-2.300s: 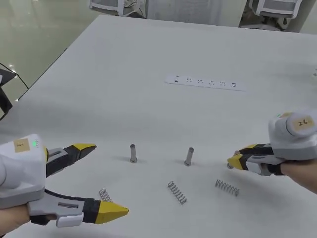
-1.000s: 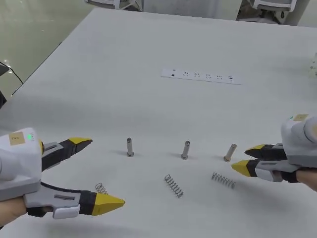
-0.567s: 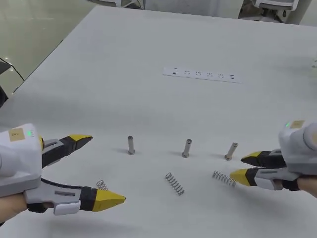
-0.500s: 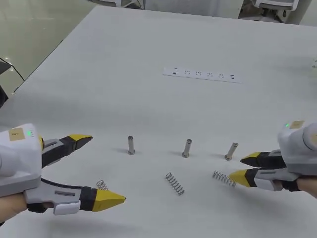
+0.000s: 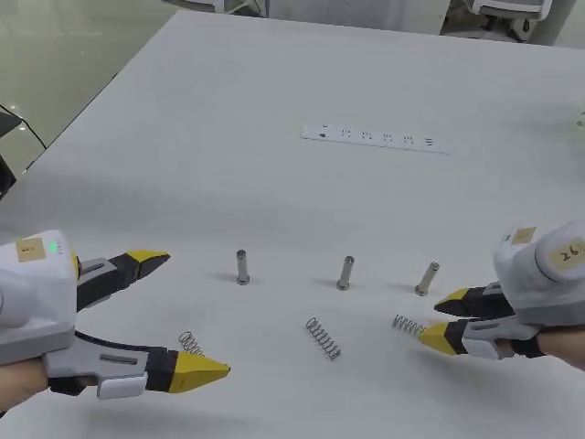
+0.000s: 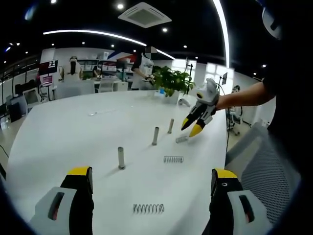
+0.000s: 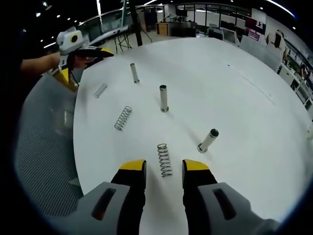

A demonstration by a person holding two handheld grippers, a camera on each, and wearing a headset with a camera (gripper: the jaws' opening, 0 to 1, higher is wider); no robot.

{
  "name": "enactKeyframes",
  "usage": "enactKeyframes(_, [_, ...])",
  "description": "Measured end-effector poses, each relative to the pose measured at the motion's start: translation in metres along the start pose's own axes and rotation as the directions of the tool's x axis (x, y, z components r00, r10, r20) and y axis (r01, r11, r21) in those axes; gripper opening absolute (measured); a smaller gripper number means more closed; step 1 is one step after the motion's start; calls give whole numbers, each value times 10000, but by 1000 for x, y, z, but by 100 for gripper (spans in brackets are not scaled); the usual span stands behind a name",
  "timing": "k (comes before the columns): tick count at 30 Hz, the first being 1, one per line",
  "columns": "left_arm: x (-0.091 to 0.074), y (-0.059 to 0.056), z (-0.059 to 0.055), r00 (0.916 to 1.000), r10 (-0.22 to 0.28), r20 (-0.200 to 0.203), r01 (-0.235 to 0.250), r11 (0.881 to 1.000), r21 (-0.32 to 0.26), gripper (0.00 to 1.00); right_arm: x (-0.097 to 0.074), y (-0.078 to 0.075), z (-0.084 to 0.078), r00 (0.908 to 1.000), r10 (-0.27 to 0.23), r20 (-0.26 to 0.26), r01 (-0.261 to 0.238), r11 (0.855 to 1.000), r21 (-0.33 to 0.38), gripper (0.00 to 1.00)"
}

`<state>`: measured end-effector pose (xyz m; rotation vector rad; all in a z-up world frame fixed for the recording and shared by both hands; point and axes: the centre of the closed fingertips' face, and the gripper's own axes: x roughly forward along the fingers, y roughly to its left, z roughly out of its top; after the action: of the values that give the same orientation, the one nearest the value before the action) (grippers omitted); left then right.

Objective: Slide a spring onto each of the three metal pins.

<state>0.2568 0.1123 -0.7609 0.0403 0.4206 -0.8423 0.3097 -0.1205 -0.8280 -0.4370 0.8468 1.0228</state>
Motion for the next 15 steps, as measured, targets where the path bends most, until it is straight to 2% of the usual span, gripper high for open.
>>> enactKeyframes(10, [-1, -1, 1, 10000, -22, -58, 22, 10000, 35, 98, 8, 1, -5, 9960, -63, -893, -41, 9933, -1158, 26])
enactKeyframes(15, [0, -2, -1, 9999, -63, -115, 64, 10000, 51, 98, 12, 2, -5, 9923, 85, -1237, -262, 9895, -1423, 24])
